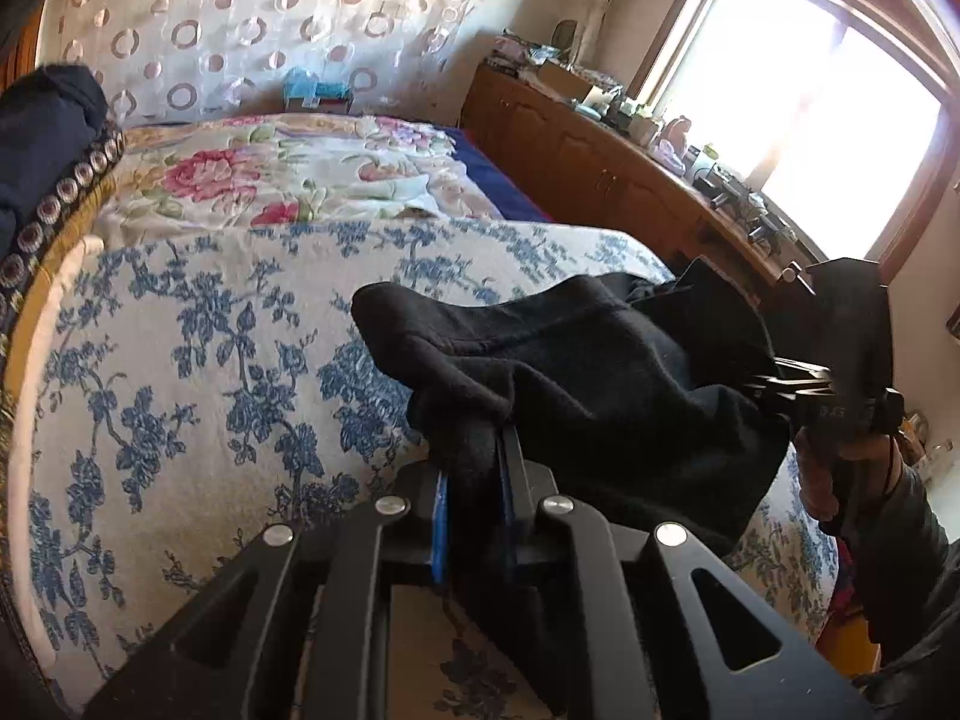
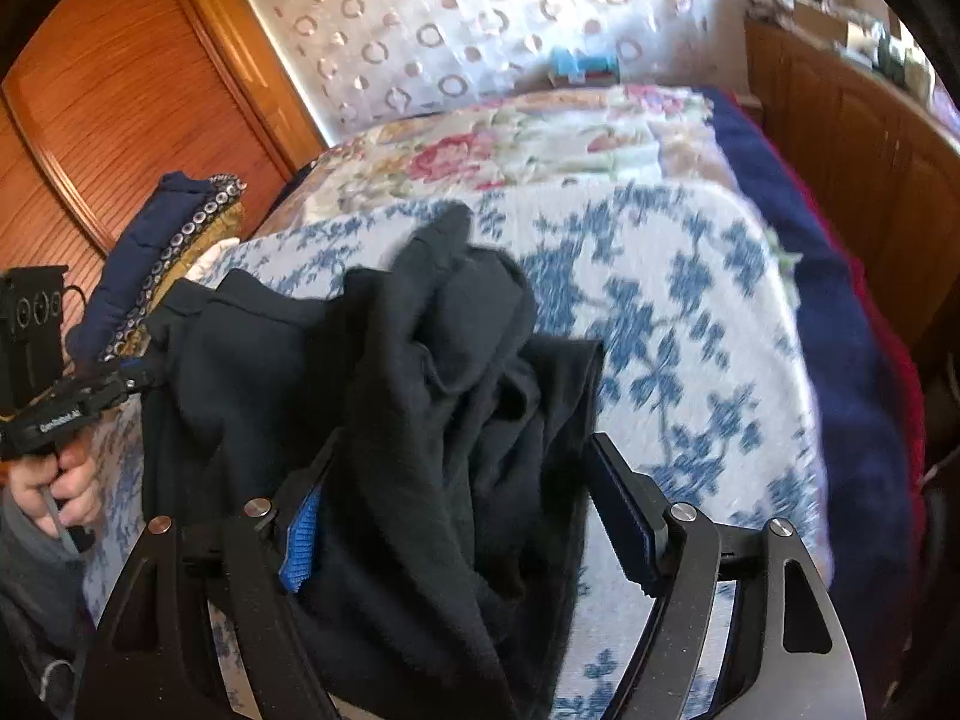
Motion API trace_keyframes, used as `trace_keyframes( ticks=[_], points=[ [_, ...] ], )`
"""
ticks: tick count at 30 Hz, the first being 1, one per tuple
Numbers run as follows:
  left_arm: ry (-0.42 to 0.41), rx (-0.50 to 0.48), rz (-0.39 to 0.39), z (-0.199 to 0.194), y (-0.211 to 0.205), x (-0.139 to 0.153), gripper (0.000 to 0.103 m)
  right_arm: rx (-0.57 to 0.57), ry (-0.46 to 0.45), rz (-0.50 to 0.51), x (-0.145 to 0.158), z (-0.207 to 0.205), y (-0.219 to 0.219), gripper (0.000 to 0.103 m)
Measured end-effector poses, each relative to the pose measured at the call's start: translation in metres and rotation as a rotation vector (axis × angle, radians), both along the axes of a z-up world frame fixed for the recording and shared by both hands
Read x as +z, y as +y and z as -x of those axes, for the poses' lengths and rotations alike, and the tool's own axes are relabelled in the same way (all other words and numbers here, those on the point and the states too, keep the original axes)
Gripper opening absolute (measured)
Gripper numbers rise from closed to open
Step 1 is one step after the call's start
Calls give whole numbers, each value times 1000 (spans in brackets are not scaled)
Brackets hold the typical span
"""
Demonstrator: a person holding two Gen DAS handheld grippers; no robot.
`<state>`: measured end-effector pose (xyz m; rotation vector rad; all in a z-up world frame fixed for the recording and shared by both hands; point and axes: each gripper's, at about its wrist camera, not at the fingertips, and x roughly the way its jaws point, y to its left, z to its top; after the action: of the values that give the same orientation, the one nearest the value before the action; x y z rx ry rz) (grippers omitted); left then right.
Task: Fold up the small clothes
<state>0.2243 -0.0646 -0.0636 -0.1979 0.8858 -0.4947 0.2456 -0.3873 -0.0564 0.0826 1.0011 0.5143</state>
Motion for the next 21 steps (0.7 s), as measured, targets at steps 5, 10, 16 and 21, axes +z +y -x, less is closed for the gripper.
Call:
trace_keyframes(
  ticks=[5,10,16,21],
  points=[
    [2,-9,9,1,-1,-3,10,5,-13,-21,-2,7,3,69],
    [-56,-13,43,16,2,17,10,67,-22,-47,0,15,14,27],
    [-156,10,95,41,21,58,10,65,-134,-61,33,26,20,23],
    [-227,78,111,58,61,92,10,135,-230,-58,79,21,54,22]
  ],
)
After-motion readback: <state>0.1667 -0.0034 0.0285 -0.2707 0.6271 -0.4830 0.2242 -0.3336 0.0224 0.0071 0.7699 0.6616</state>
